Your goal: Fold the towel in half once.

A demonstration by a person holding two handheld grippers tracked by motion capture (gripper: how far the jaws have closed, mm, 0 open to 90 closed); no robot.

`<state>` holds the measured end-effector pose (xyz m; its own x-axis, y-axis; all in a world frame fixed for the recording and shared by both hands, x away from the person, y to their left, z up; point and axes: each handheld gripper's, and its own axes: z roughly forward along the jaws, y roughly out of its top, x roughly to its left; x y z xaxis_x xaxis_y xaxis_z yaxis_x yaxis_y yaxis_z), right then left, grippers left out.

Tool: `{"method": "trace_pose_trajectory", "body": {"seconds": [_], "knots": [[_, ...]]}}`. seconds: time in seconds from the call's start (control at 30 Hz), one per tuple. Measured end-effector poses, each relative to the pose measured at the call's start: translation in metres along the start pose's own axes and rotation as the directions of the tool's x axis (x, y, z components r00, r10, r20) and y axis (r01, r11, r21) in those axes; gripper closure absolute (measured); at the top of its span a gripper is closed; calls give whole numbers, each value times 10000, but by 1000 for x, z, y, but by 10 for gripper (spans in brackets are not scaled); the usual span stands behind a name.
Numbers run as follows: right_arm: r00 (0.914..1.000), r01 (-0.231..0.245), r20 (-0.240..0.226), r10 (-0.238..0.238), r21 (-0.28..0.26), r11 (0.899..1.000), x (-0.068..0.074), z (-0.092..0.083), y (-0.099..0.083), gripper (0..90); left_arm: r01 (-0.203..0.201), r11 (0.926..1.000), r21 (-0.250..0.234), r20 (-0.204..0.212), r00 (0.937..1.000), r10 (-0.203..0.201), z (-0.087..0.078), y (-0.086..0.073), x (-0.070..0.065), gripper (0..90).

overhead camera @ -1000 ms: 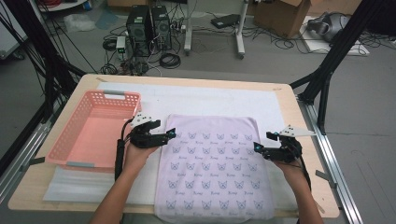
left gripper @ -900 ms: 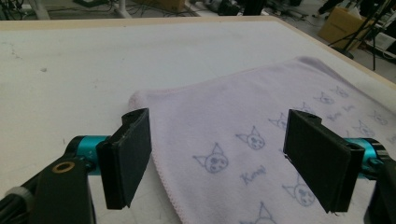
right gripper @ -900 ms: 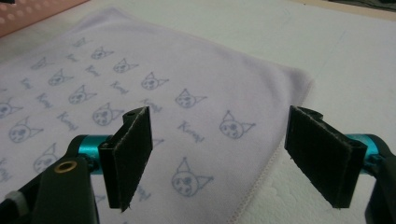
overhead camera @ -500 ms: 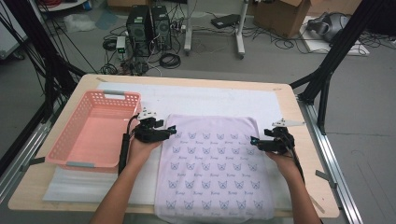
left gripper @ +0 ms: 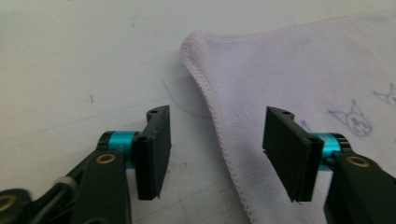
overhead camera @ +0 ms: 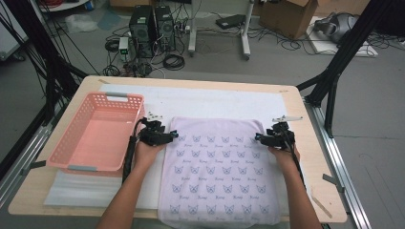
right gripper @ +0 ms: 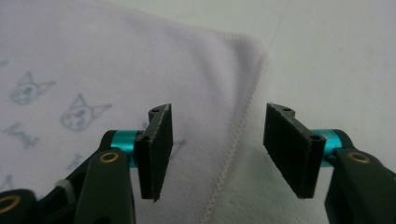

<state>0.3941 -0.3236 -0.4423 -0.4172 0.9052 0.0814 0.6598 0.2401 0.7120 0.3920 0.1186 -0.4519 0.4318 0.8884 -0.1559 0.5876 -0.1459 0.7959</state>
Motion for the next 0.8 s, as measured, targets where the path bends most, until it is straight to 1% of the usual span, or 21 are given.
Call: {"method": "trace_pose_trajectory", "body": {"seconds": [0.03,0.07,0.1,0.13,0.17,0.2,0.23,0.27,0.3,0.33,0.37,0.43,0.53,0.6,0.67,0.73,0.8], "knots": [[9999,38,120,-39,40,10000,1,1,0,478,-106,9999,30,-108,9999,107,0,0,-1,506],[9994,119,320,-121,45,9999,2,1,0,524,-216,9998,31,-102,9997,216,0,0,-2,545],[9991,235,365,-237,62,9997,3,1,0,584,-252,9997,41,8,9997,252,0,0,-2,607],[9987,374,345,-376,72,9993,4,1,1,695,-251,9997,61,81,9997,250,0,0,-2,669],[9989,449,107,-449,49,9990,4,1,1,790,-317,9995,87,170,9994,316,1,0,-3,760],[9988,489,31,-489,56,9988,5,2,1,828,-456,9989,130,266,9986,453,1,0,-3,848],[9981,615,80,-616,16,9981,6,2,1,856,-362,9992,141,239,9991,359,1,0,-4,870],[9974,696,163,-696,41,9976,7,2,2,864,-72,9999,130,280,9996,69,1,0,-2,876],[9975,675,228,-675,9,9977,8,2,1,868,253,9996,113,259,9993,-256,0,0,0,878],[9983,552,187,-551,-59,9985,6,1,1,869,551,9985,-22,293,9981,-550,-2,1,1,878],[9993,372,92,-370,-158,9992,5,-1,1,869,648,9978,-129,369,9973,-643,-5,2,3,879],[9998,163,-107,-169,-498,9986,3,-7,0,869,604,9975,-367,472,9972,-587,-11,5,3,879],[9988,325,-332,-352,-785,9964,3,-18,-1,868,601,9964,-598,723,9958,-558,-20,7,-1,878],[9981,442,-383,-480,-932,9947,5,-27,-3,868,651,9953,-722,928,9940,-583,-25,9,-3,876],[9973,612,-334,-653,-1097,9921,5,-33,-5,868,713,9949,-710,1156,9913,-627,-31,11,-6,874],[9972,585,-398,-638,-1235,9906,4,-40,-7,869,758,9944,-737,1294,9894,-659,-39,12,-8,874],[9971,516,-487,-593,-1460,9879,5,-46,-9,869,806,9923,-944,1398,9879,-670,-47,12,-10,874]]}}
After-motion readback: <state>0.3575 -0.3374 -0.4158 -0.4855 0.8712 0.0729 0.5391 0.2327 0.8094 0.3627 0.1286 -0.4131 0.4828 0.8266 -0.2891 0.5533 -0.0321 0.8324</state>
